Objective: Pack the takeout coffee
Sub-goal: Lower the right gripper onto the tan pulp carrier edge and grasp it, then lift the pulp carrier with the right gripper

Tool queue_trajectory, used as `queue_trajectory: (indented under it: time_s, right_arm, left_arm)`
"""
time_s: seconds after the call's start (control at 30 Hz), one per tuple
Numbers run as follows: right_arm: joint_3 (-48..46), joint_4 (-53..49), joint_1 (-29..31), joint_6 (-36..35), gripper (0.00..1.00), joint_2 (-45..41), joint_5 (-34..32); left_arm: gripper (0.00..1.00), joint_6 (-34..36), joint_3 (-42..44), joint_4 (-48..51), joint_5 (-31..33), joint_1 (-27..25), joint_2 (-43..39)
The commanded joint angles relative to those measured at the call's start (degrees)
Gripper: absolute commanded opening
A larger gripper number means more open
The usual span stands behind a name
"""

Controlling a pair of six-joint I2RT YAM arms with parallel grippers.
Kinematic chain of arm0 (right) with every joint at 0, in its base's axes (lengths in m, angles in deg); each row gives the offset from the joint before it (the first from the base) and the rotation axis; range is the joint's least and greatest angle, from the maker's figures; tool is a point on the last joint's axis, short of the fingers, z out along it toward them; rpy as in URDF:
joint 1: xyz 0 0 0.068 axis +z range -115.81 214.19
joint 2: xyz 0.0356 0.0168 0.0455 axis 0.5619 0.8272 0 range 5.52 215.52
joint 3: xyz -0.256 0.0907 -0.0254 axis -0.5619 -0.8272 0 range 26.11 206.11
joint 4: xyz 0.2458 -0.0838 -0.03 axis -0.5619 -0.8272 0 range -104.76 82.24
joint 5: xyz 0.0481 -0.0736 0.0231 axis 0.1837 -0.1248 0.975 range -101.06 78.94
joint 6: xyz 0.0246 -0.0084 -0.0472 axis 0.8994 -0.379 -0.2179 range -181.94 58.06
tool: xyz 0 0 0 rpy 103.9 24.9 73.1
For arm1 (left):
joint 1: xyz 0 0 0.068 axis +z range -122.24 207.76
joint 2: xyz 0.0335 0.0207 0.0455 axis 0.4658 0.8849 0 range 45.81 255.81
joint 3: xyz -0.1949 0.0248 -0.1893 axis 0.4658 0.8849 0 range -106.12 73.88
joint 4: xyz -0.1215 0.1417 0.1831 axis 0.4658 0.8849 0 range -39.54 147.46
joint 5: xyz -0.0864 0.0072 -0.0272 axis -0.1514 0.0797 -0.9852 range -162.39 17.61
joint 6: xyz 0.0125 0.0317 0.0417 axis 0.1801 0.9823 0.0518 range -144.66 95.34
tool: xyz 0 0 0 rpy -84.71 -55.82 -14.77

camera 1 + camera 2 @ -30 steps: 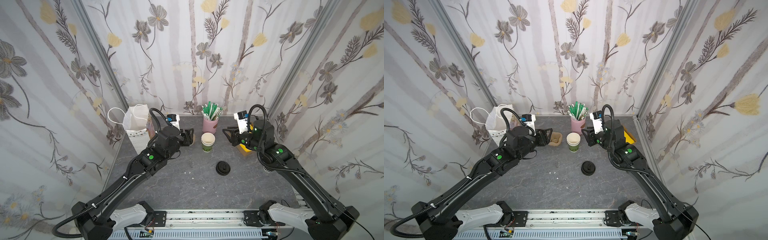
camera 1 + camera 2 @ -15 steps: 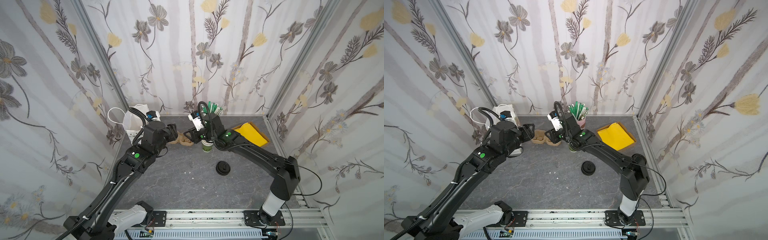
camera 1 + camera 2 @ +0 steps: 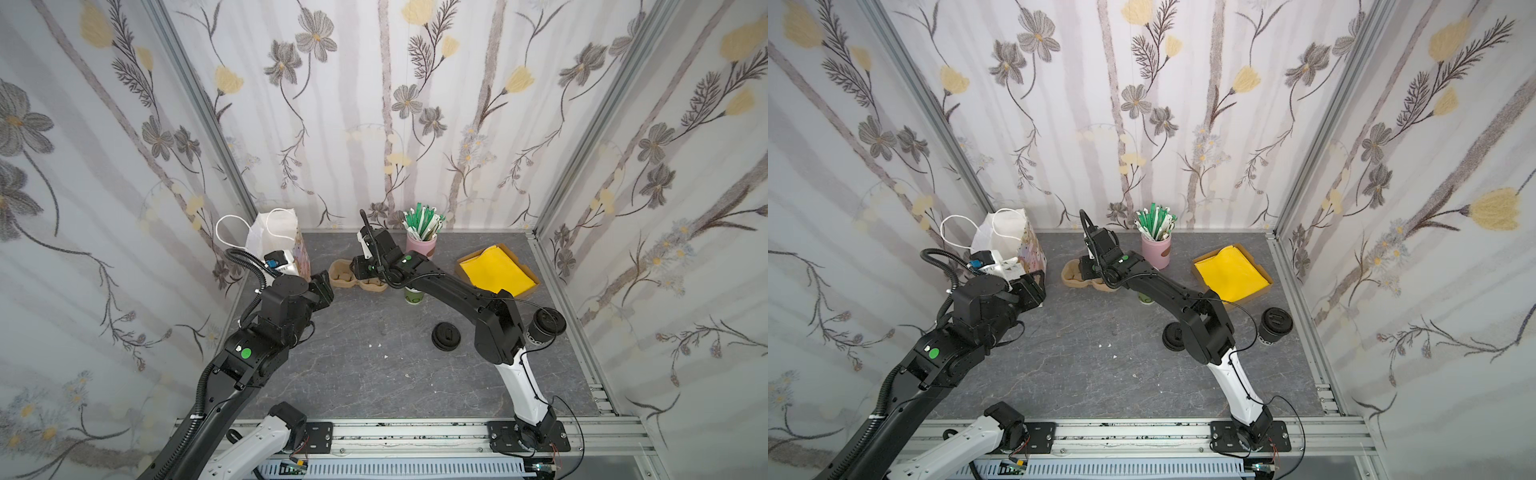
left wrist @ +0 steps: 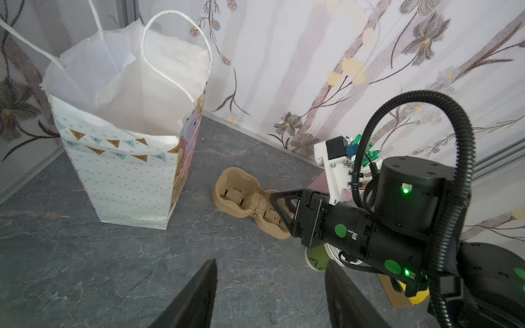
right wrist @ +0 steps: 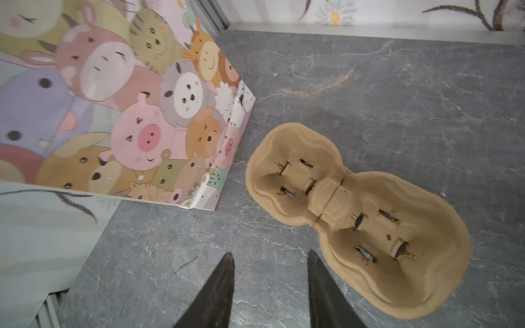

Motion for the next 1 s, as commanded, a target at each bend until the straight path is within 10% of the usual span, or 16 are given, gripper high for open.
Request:
queue_trajectory:
  time_s: [0.0, 0.97]
  right_arm:
    - [0.6, -2.7, -1.4, 1.8, 0.43, 1.8, -3.2]
    - [4.6, -10.7, -1.2, 2.2, 0.49, 8.6, 6.6]
  left_arm:
    - [0.63, 1.8, 1.2, 0.5, 1.1, 0.1, -0.9]
    - [0.65, 1.2, 3.3, 0.5, 0.5, 0.2, -1.1]
